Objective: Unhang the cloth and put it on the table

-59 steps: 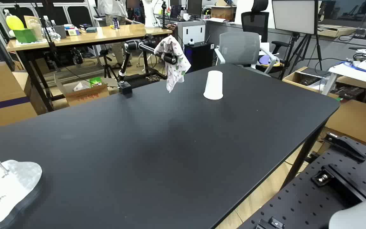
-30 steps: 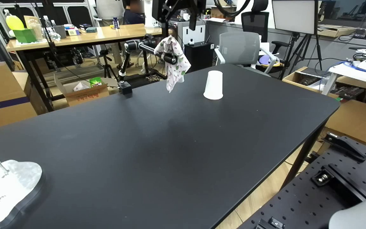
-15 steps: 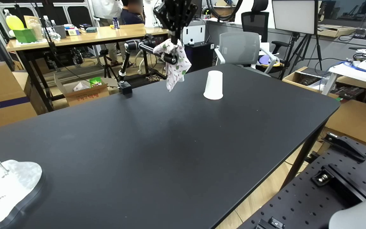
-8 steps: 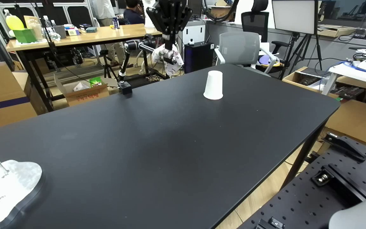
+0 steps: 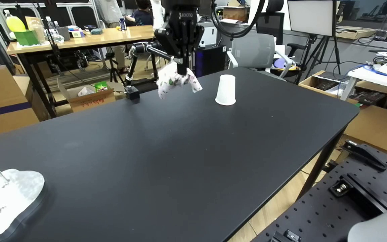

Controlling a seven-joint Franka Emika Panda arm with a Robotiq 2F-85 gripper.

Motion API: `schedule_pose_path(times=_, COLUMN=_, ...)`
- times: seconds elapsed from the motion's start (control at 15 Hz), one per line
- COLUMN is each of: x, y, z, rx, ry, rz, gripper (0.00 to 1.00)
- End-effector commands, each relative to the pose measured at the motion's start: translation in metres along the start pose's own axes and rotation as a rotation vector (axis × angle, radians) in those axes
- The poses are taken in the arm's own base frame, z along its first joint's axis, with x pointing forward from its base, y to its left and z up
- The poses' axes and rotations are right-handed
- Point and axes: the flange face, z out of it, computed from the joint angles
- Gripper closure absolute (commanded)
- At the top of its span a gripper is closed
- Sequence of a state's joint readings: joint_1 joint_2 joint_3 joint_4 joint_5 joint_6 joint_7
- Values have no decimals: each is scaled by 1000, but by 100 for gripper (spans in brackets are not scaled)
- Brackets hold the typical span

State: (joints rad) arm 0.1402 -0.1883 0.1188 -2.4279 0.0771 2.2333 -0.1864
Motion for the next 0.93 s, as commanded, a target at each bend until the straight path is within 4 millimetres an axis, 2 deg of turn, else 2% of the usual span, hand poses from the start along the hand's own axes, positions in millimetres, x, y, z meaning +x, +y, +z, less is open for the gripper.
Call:
schedule_pose_path(times=0.0, x=-10, y=6, z=26, rx=-67, ry=-15, rz=2, gripper=99)
schedule_pose_path(times=0.4, x=-17, y=21, z=73, rx=-172, ry=53, rz=26, gripper=99)
schedule_pose_path(times=0.6, x=-17, y=24, z=85, rx=-215, ry=127, rz=75, gripper=99)
schedule_pose_path(times=0.73, x=-17, y=27, z=88, rx=-242, ry=156, rz=100, gripper=71)
schedule_pose_path(times=0.87, x=-18, y=29, z=89, rx=-257, ry=156, rz=126, gripper=58)
